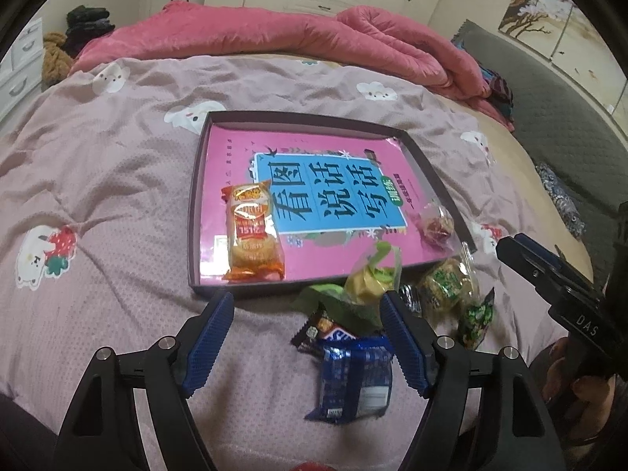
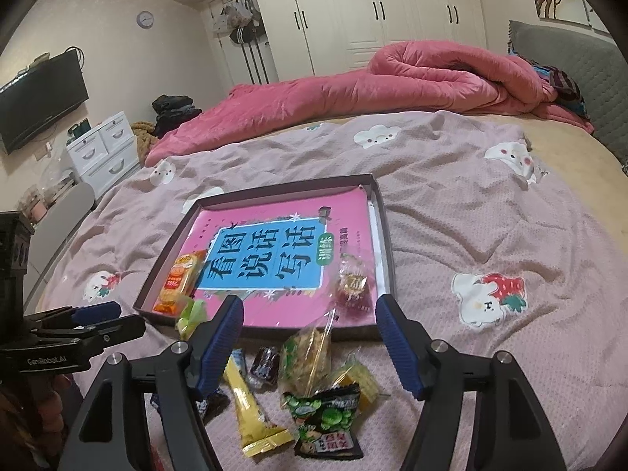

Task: Organize snacks
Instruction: 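Withdraw both tools from the tray back toward the snack pile, then grasp the blue biscuit pack with the left tool while the right tool grasps the green pea bag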

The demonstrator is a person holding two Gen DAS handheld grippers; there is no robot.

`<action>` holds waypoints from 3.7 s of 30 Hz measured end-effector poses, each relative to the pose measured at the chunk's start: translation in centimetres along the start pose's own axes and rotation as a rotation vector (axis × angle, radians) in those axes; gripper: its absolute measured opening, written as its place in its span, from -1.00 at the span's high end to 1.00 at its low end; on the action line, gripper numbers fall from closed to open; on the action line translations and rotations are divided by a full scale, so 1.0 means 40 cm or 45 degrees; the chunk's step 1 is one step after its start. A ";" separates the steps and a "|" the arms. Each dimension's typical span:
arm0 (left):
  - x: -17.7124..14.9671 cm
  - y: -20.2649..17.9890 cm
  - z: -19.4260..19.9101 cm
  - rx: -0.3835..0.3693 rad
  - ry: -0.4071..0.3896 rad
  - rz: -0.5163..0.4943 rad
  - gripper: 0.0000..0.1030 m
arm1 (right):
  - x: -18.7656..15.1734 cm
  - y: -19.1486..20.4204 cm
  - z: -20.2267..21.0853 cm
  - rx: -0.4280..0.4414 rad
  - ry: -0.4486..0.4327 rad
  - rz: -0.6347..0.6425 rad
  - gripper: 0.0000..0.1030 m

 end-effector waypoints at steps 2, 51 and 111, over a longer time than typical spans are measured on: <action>-0.009 -0.005 0.003 -0.004 0.007 -0.008 -0.51 | -0.004 0.003 0.004 -0.001 0.003 0.005 -0.35; -0.144 -0.056 -0.064 -0.053 0.243 -0.065 -0.52 | -0.185 -0.047 -0.046 -0.169 0.393 -0.044 -0.37; -0.071 -0.054 0.004 -0.104 0.091 -0.055 -0.01 | -0.094 0.027 0.026 0.091 0.149 -0.048 0.33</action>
Point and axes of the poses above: each gripper's, at about its wrist camera, not at the fingertips, and z roughly against the way its jaws point, y to its left, x to its top, the point moved 8 cm from there along -z, roughly the way its jaws point, and after that the axes turned 5 degrees about -x, right-handed, at the moved point
